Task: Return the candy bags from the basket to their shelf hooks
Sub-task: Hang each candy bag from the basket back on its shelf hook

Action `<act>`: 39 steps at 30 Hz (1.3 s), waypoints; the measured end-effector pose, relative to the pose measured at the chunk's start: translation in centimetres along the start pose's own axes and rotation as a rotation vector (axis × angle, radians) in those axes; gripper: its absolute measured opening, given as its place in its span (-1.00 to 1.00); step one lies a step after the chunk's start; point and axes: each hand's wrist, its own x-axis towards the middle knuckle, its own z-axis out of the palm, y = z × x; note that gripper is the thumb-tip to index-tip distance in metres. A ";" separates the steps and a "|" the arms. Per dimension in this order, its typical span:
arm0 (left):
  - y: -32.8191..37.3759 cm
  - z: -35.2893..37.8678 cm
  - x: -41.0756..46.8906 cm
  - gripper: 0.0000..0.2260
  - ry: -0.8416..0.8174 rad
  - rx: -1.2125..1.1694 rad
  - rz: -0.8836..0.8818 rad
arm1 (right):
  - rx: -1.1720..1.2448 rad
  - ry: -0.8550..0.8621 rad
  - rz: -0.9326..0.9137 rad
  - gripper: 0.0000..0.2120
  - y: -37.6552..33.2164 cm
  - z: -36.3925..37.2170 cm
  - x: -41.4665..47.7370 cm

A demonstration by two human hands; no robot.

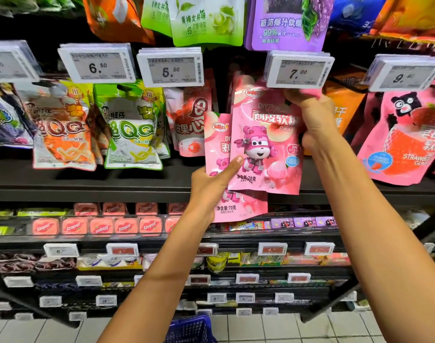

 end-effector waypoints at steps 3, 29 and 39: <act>0.2 -0.1 0.2 -0.75 0.011 0.039 -0.019 | -0.055 0.028 0.027 -0.81 0.7 0.2 0.5; 0.5 -7.3 -1.6 -0.57 0.085 0.038 -0.036 | -0.527 0.415 -0.190 -0.48 3.8 -1.0 0.0; 1.6 -1.5 -0.4 -0.48 -0.068 0.074 -0.008 | -0.007 -0.100 0.119 -0.77 1.3 0.6 -4.3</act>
